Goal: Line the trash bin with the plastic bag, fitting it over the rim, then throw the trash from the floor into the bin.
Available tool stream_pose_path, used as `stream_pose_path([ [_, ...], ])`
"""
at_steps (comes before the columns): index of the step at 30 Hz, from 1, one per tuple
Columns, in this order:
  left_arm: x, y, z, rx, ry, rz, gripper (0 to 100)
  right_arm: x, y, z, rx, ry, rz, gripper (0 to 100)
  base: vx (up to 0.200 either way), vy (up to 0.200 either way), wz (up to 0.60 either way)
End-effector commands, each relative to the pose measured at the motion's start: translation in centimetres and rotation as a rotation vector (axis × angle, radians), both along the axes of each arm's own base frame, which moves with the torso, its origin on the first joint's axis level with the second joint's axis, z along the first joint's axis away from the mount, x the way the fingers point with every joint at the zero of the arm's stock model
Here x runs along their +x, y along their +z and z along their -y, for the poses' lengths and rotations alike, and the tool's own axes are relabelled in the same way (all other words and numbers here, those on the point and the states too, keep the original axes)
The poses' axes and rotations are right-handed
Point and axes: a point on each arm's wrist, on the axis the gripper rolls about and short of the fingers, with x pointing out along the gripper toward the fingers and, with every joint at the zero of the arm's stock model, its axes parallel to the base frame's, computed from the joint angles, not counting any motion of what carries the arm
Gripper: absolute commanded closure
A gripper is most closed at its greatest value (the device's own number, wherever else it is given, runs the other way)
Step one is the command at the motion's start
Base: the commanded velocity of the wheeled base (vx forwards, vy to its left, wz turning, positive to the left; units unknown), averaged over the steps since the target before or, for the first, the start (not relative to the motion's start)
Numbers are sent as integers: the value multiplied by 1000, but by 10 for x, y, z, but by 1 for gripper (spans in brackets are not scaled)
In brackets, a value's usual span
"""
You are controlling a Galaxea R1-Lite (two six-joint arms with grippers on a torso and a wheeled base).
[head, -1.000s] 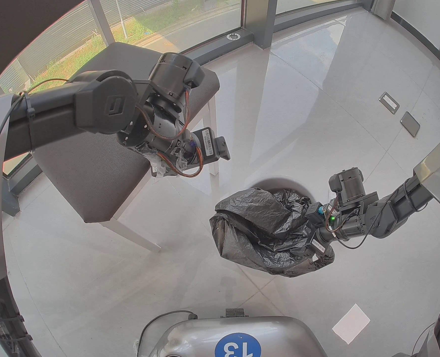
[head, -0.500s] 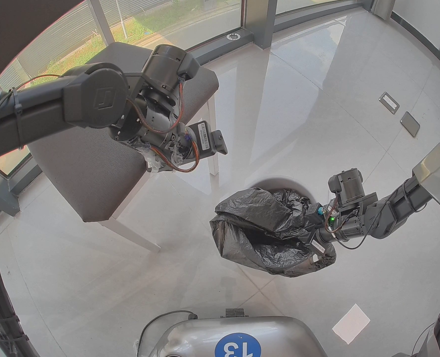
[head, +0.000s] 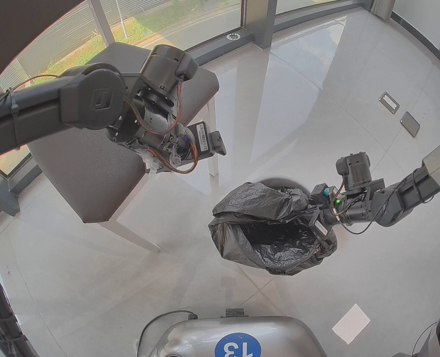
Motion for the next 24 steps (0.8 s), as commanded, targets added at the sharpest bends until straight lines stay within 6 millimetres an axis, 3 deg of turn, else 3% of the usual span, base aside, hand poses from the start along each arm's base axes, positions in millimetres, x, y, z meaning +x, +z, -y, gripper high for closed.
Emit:
stream_pose_path([
  [1, -2, -2, -3, 7, 5, -15, 0, 5, 31, 9, 36, -30, 86, 100, 0, 0, 0],
  [10, -6, 0, -6, 8, 6, -14, 0, 12, 48, 25, 61, -83, 140, 100, 0, 0, 0],
  [24, -12, -1, -10, 17, 8, -23, 0, 32, 67, 16, 118, -103, 213, 100, 0, 0, 0],
])
